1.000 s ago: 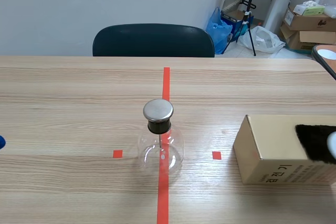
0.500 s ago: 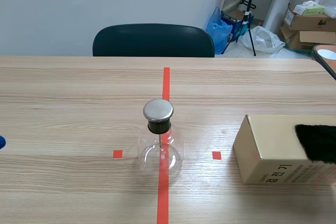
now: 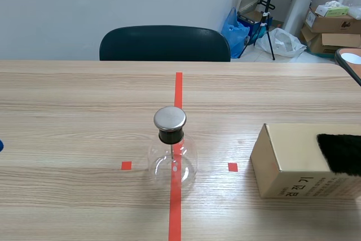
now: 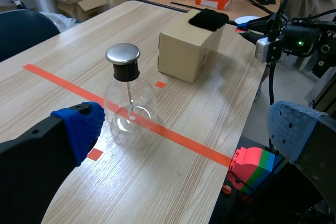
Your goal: Do the electroscope experiment
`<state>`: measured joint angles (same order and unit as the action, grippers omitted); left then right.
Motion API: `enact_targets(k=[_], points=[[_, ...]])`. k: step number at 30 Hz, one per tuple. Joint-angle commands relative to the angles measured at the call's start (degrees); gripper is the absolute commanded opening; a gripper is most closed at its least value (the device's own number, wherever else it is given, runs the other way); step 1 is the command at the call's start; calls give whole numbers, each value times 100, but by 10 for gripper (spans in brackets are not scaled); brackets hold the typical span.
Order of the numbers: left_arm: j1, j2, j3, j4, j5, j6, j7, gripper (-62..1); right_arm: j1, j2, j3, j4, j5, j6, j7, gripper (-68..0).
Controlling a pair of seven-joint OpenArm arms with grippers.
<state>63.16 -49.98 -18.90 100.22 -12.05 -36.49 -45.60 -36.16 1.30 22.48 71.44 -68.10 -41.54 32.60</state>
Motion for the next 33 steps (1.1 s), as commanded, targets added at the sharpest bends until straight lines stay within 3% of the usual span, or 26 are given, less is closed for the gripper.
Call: enact_targets(k=[1,4,6,8,10,12,19,33], points=[[-2,42,2,24,-63,-7,-85,14,-17,79,9,120,-11,-332,678,-658],[-2,42,2,24,-70,-7,-85,14,-4,107,7,122,17,-332,1961,-658],[-2,42,2,24,-83,-7,-85,14,-9,68,7,120,44,-332,2124,-658],[-2,42,2,24,-83,-7,-85,14,-20,-4,7,120,70,-332,1556,-658],[-2,42,2,24,-83,-7,-85,14,-20,-39,7,120,31,-332,599,-658],[-2,42,2,24,-83,-7,-83,14,-20,-20,9,120,-26,-332,140,-658],[-2,42,2,24,-83,-7,-85,14,-7,-4,4,120,-26,-332,778,-658],[-2,42,2,24,-83,-9,-85,14,-133,-2,7,190,63,-332,621,-658]])
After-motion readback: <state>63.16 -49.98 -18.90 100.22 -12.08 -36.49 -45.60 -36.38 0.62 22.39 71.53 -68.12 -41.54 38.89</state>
